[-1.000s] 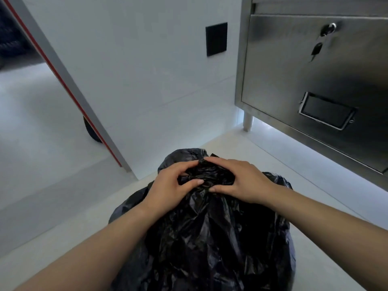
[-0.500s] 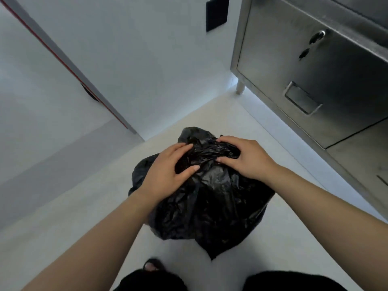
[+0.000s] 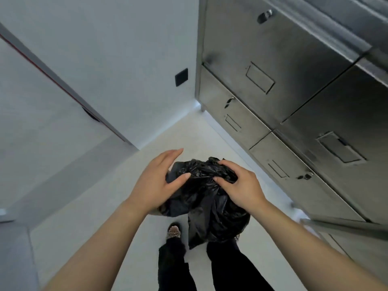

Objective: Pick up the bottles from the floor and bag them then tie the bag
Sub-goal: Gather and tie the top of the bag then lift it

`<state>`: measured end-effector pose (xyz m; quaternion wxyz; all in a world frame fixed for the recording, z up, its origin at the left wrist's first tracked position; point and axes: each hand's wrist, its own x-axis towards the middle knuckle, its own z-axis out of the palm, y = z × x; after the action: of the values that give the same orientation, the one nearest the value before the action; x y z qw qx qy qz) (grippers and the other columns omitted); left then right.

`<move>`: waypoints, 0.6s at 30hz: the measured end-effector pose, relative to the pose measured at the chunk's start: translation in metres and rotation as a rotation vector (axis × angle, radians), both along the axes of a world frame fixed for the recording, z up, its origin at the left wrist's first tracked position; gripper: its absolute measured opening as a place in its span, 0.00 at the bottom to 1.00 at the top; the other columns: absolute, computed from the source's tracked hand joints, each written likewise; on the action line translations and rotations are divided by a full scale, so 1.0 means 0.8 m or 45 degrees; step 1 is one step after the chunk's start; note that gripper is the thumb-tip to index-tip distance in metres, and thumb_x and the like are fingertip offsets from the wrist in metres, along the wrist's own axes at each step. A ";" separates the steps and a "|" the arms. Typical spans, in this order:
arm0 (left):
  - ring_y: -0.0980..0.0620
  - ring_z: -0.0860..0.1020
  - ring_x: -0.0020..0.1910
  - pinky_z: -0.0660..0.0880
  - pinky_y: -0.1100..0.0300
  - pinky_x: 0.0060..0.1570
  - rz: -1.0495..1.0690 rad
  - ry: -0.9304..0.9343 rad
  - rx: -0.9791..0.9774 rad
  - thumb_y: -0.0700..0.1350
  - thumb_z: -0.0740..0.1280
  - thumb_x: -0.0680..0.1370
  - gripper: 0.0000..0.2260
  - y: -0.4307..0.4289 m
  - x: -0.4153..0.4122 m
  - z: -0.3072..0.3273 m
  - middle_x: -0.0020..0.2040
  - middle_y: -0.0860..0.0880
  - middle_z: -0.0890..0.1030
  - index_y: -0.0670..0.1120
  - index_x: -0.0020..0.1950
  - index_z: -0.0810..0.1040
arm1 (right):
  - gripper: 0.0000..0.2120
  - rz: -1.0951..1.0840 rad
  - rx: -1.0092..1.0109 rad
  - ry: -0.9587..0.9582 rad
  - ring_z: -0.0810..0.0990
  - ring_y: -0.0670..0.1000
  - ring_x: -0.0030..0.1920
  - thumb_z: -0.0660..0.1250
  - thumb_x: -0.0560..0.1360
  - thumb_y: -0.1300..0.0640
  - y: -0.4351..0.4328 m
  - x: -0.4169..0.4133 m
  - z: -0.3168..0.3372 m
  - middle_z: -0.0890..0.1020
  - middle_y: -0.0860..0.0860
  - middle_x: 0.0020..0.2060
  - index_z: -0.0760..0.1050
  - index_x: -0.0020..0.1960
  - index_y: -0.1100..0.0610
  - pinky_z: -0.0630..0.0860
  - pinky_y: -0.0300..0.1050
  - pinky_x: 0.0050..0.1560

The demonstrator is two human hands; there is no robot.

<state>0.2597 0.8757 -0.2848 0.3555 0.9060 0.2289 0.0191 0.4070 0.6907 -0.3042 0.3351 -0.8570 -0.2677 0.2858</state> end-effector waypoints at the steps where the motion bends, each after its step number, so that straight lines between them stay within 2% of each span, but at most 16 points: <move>1: 0.57 0.66 0.68 0.57 0.69 0.64 -0.034 -0.020 0.016 0.63 0.60 0.73 0.29 -0.003 0.004 0.019 0.70 0.54 0.69 0.56 0.72 0.63 | 0.19 -0.054 0.005 -0.022 0.77 0.43 0.57 0.72 0.69 0.48 -0.011 -0.006 0.020 0.79 0.39 0.55 0.75 0.59 0.41 0.64 0.23 0.53; 3: 0.55 0.65 0.69 0.57 0.66 0.66 -0.131 -0.045 0.049 0.63 0.60 0.74 0.29 -0.009 0.011 0.051 0.71 0.52 0.69 0.56 0.73 0.62 | 0.19 -0.159 0.003 -0.079 0.77 0.42 0.56 0.72 0.69 0.49 -0.031 -0.017 0.059 0.78 0.36 0.52 0.76 0.59 0.40 0.61 0.18 0.49; 4: 0.53 0.65 0.70 0.59 0.62 0.68 -0.192 -0.052 0.074 0.64 0.59 0.74 0.29 -0.011 0.015 0.064 0.71 0.51 0.69 0.55 0.73 0.63 | 0.19 -0.209 0.000 -0.108 0.77 0.43 0.57 0.72 0.69 0.49 -0.041 -0.022 0.077 0.79 0.37 0.52 0.76 0.58 0.40 0.63 0.21 0.51; 6: 0.50 0.66 0.70 0.60 0.55 0.70 -0.321 -0.063 0.149 0.64 0.58 0.74 0.30 -0.017 0.021 0.084 0.71 0.49 0.69 0.54 0.73 0.63 | 0.19 -0.318 -0.013 -0.167 0.78 0.46 0.57 0.72 0.69 0.49 -0.064 -0.036 0.108 0.81 0.40 0.55 0.76 0.59 0.41 0.68 0.32 0.56; 7: 0.50 0.66 0.70 0.61 0.54 0.70 -0.385 -0.072 0.184 0.65 0.58 0.75 0.29 -0.021 0.025 0.092 0.71 0.49 0.69 0.53 0.73 0.64 | 0.19 -0.376 -0.022 -0.208 0.78 0.46 0.57 0.72 0.69 0.49 -0.078 -0.043 0.121 0.82 0.42 0.55 0.76 0.59 0.41 0.68 0.33 0.56; 10: 0.50 0.66 0.70 0.61 0.53 0.69 -0.598 -0.113 0.243 0.66 0.54 0.74 0.30 -0.042 0.039 0.107 0.71 0.49 0.69 0.52 0.72 0.65 | 0.19 -0.590 -0.047 -0.321 0.78 0.45 0.56 0.73 0.69 0.50 -0.127 -0.067 0.155 0.82 0.43 0.56 0.76 0.59 0.42 0.62 0.22 0.49; 14: 0.50 0.67 0.69 0.63 0.49 0.69 -0.920 -0.136 0.323 0.68 0.50 0.72 0.33 -0.090 0.061 0.120 0.70 0.51 0.70 0.52 0.72 0.66 | 0.19 -0.892 -0.060 -0.397 0.77 0.46 0.59 0.72 0.70 0.50 -0.204 -0.101 0.191 0.81 0.45 0.58 0.76 0.61 0.44 0.63 0.26 0.53; 18: 0.49 0.68 0.68 0.64 0.45 0.67 -1.200 -0.151 0.396 0.69 0.48 0.72 0.34 -0.150 0.083 0.135 0.69 0.50 0.71 0.53 0.72 0.66 | 0.18 -1.218 -0.028 -0.466 0.75 0.37 0.52 0.73 0.69 0.50 -0.284 -0.136 0.225 0.81 0.43 0.54 0.77 0.59 0.45 0.61 0.18 0.48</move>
<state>0.3261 0.7553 -0.1769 0.1985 0.9505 -0.2317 -0.0582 0.2979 0.4635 -0.1243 0.3668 -0.9231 0.1031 -0.0515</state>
